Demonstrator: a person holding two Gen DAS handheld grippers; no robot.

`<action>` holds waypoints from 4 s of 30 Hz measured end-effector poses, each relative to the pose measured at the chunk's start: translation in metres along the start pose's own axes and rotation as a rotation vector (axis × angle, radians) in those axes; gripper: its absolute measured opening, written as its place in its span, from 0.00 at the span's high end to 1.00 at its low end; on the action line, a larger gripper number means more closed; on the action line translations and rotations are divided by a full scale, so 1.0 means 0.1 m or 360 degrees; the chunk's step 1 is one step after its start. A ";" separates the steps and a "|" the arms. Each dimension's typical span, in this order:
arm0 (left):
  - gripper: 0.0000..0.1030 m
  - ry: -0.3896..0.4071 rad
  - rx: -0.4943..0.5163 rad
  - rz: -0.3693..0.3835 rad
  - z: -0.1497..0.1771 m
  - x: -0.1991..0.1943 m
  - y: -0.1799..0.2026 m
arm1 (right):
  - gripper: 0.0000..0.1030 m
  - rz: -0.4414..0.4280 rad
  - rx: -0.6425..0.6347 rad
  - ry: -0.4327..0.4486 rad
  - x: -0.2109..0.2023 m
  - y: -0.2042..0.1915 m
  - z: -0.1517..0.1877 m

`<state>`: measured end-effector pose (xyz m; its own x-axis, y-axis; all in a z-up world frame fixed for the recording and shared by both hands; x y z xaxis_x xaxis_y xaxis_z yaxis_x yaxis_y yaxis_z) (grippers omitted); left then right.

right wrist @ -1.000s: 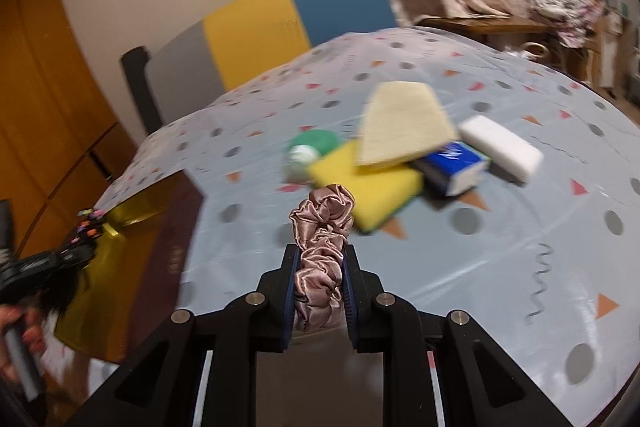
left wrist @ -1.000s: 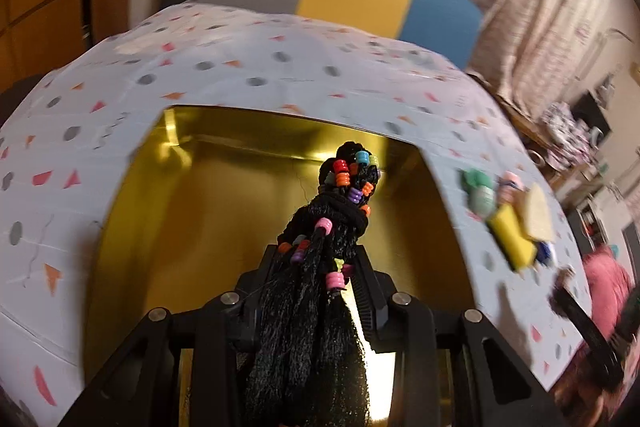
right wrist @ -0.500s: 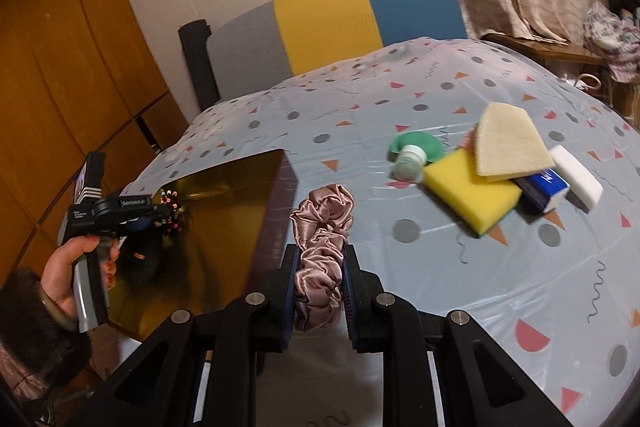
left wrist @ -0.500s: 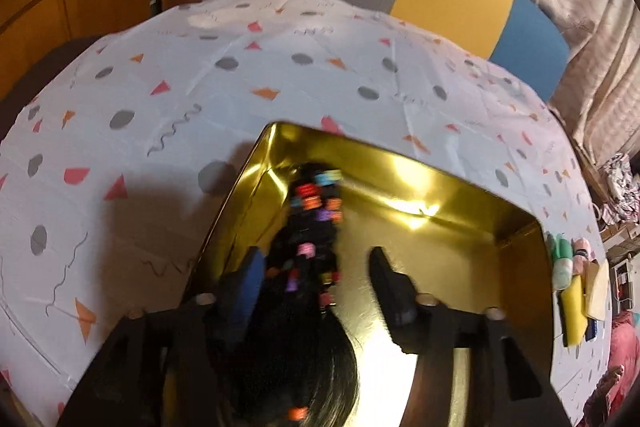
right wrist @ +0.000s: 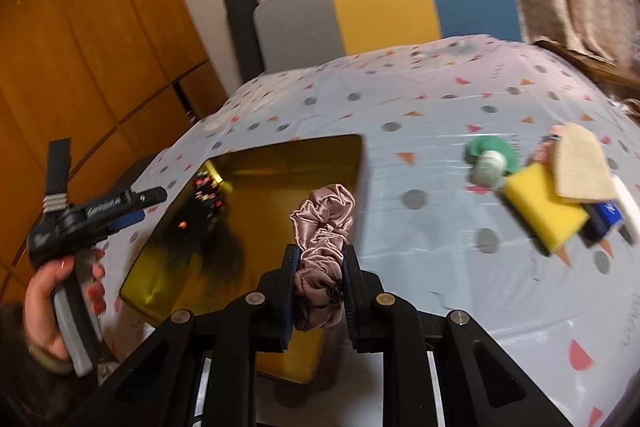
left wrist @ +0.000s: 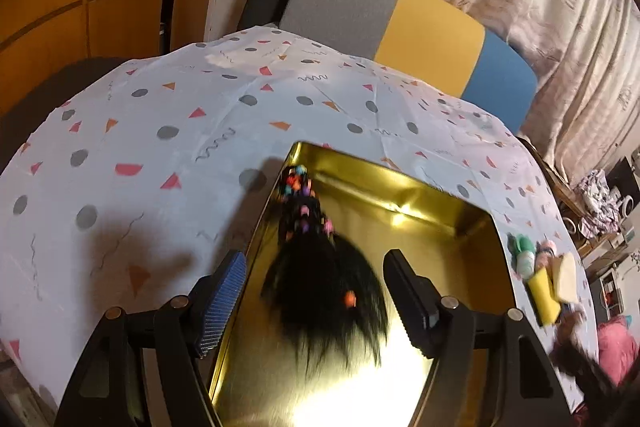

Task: Organize rigid objects
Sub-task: 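Carry both items over the gold tray and open both tools to drop them, then move both tools back toward the remaining items, then grasp the beige mesh cloth with the left tool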

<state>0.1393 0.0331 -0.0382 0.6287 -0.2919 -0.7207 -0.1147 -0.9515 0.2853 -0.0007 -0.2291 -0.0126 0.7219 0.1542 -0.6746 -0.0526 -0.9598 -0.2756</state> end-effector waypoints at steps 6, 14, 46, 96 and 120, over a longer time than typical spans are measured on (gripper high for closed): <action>0.30 0.0002 0.0073 0.0016 0.29 -0.22 0.00 | 0.80 -0.0107 -0.0138 -0.0135 0.42 -0.42 -0.25; 0.31 -0.0015 0.0045 0.0030 0.49 -0.37 -0.15 | 0.80 -0.0141 -0.0247 -0.0343 1.23 -0.85 -0.50; 0.31 -0.0069 -0.0009 0.0161 0.78 -0.53 0.01 | 0.24 -0.0125 -0.0250 -0.0132 0.63 -0.64 -0.43; 0.20 -0.0565 0.0814 0.0690 1.04 0.78 4.22 | 0.17 0.0576 0.0729 0.0193 -1.09 2.74 0.91; 0.33 -0.0444 0.1105 0.0494 1.18 1.63 4.89 | 0.13 0.0576 0.0873 0.0237 -1.27 3.07 1.06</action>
<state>0.0951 -0.4909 -0.0903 0.2854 -0.4786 -0.8303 -0.7614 -0.6394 0.1068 -0.1821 -0.5186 -0.0844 0.6783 -0.2264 -0.6990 -0.6236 -0.6806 -0.3847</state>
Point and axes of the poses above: each gripper's, at about its wrist camera, not at the fingertips, and x roughly the way its jaws point, y to its right, z to its underside, the point moved 2 cm from there along x, roughly the way its jaws point
